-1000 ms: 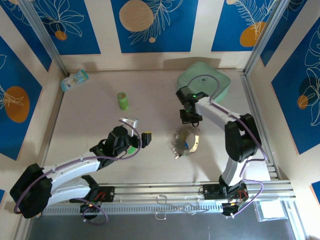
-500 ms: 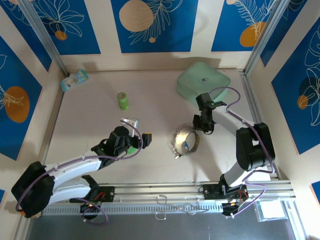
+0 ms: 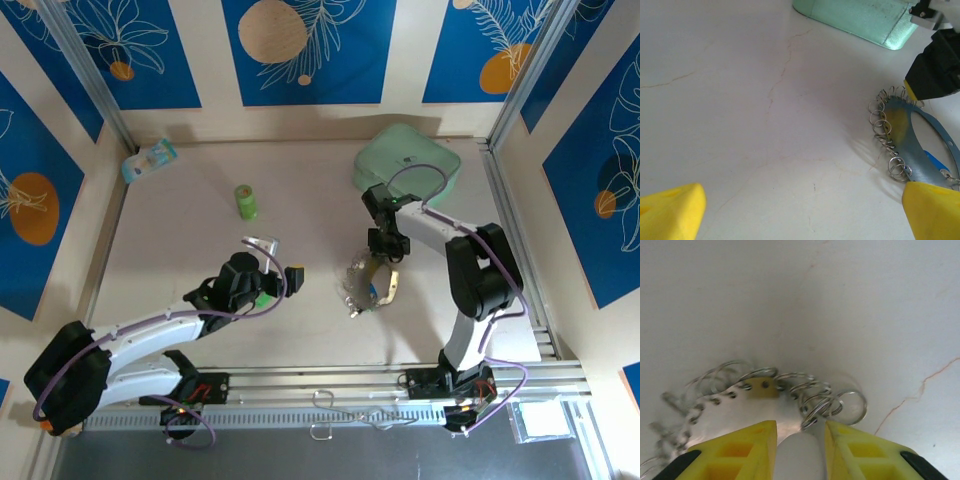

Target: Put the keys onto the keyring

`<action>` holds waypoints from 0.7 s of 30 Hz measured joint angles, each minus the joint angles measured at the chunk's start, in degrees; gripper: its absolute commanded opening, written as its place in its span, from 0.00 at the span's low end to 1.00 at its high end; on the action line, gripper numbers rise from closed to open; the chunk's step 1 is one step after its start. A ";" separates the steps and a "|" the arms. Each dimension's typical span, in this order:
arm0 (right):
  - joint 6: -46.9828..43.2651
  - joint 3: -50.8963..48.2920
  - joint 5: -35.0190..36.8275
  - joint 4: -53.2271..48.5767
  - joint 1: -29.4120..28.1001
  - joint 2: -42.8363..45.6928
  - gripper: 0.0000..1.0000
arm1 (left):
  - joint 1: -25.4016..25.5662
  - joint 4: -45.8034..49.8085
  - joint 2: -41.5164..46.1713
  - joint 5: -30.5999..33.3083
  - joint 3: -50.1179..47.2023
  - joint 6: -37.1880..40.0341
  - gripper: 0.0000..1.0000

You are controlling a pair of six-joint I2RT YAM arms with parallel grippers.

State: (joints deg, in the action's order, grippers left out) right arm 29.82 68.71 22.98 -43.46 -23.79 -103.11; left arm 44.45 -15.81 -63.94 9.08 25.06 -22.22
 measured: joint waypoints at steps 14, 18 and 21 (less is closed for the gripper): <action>0.02 -2.40 7.28 -3.50 0.48 1.16 0.32 | 0.00 0.00 0.00 0.00 0.00 0.00 1.00; 0.04 -4.61 4.98 -2.89 1.92 4.70 0.32 | 0.00 -0.02 0.00 0.00 0.00 0.00 1.00; 0.24 -7.21 -0.72 -0.37 4.39 8.76 0.32 | 0.00 0.00 0.02 0.00 0.00 0.00 1.00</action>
State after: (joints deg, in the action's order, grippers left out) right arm 30.06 61.49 22.26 -43.83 -19.40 -94.35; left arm 44.45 -15.81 -63.92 9.08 25.06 -22.22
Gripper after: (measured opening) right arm 0.323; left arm 0.998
